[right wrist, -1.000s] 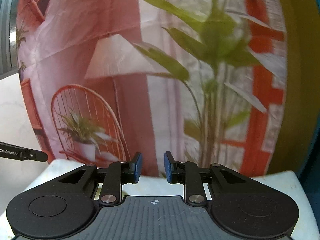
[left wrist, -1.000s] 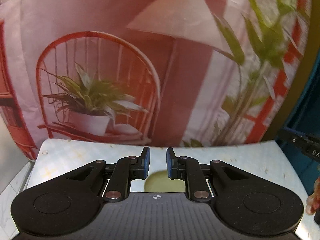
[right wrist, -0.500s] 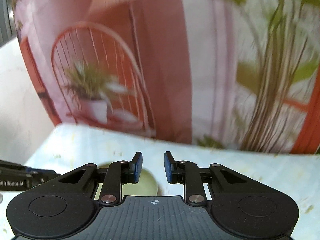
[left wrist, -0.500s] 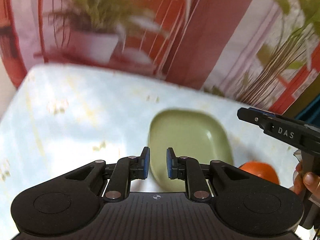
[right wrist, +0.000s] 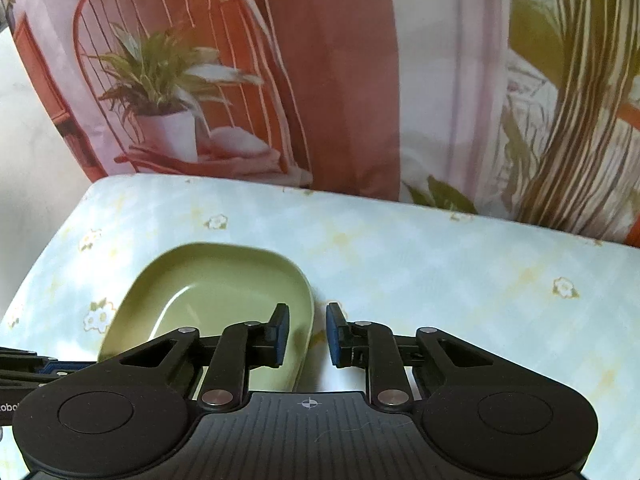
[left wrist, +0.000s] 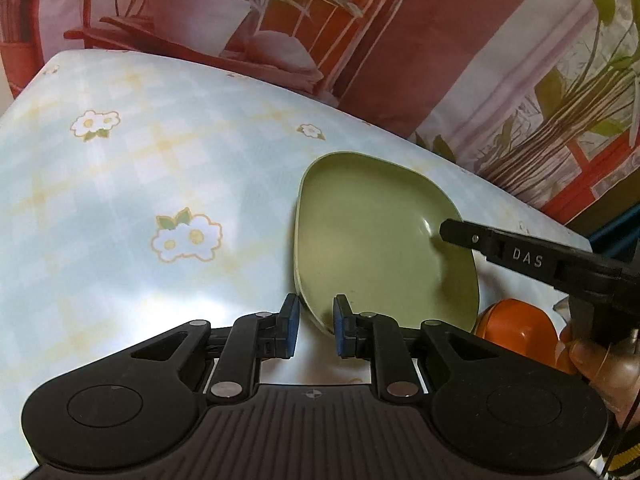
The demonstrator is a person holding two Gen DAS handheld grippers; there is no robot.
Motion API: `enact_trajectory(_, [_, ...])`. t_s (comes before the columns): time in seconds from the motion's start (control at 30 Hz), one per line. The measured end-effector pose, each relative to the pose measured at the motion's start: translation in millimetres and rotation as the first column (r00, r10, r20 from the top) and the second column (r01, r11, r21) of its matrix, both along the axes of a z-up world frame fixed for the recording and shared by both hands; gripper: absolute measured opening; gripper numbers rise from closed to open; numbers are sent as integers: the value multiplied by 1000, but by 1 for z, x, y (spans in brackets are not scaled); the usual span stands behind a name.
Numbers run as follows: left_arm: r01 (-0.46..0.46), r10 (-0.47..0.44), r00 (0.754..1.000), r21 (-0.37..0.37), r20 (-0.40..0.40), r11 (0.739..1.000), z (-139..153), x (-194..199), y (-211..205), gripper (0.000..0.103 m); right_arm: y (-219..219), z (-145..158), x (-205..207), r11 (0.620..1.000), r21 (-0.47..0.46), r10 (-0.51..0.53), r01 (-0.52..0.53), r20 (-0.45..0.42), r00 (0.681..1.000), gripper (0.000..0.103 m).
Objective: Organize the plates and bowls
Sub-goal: 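Lift the green plate with the left tool, lower it onto the orange plate, open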
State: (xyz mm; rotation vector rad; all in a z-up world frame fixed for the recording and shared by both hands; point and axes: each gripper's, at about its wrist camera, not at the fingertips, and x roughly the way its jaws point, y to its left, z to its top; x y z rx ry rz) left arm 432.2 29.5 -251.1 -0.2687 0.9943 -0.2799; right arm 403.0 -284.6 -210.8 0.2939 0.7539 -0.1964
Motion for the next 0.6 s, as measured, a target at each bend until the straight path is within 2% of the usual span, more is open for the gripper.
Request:
enact_trajectory(0.2, [3, -3, 1000, -18, 22, 1000, -2, 0, 2, 18, -2, -6, -1, 1000, 22, -2, 2, -14, 1000, 6])
enact_trajectory(0.37, [-4, 4, 999, -15, 52, 1000, 9, -2, 6, 17, -1, -3, -3, 999, 35, -11, 11, 10, 1000, 5])
enact_trajectory(0.6, [5, -4, 994, -6, 105, 1000, 38, -7, 6, 17, 0, 17, -10, 999, 35, -15, 12, 69, 998, 6])
